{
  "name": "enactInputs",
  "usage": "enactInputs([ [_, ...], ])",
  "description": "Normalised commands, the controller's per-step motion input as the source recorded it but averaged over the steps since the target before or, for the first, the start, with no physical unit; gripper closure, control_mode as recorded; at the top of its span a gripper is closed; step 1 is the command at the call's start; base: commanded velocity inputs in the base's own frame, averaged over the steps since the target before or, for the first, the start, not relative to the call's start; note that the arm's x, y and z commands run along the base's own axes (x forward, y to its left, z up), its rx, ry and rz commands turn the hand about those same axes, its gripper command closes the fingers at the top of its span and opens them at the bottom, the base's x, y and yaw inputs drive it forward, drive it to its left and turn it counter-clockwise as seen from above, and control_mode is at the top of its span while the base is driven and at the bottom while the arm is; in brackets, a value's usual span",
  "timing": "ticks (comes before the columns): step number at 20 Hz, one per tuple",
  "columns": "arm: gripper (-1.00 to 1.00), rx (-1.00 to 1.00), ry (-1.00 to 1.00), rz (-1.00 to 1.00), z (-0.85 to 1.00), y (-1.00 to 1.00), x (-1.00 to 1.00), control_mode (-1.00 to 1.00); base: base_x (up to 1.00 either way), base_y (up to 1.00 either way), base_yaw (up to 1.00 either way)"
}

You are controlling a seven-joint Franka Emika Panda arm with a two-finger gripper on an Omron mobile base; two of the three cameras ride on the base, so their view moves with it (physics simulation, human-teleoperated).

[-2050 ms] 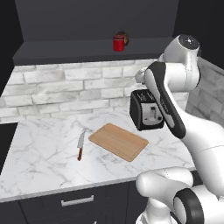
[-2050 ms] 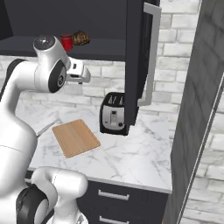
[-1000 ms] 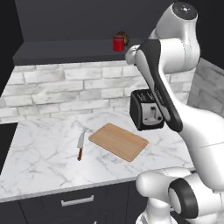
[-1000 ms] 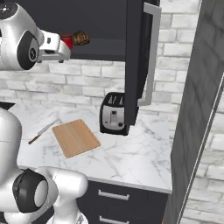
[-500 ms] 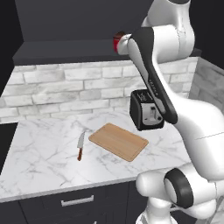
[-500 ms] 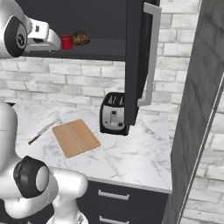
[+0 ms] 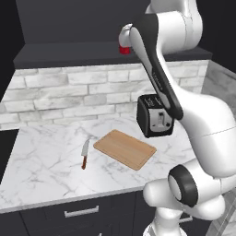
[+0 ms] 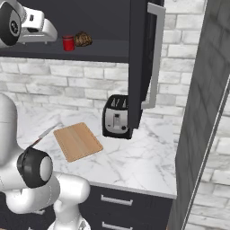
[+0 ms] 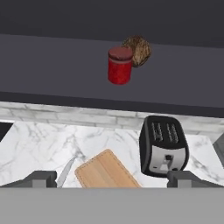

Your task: Pick the bread, place it on the cutting board, pick the jam, place it on the counter, and close the cabinet.

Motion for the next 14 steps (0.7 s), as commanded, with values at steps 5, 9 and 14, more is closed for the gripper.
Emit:
enactInputs([
  [5,-1.0,0.0,0.0,-0.01,0.03,0.0,0.08,-1.0,0.0,0.0,0.0],
  [9,-1.0,0.0,0.0,-0.02,0.0,0.0,0.07,-1.0,0.0,0.0,0.0],
  [14,-1.0,0.0,0.0,-0.05,-0.06,0.07,0.05,-1.0,0.0,0.0,0.0],
])
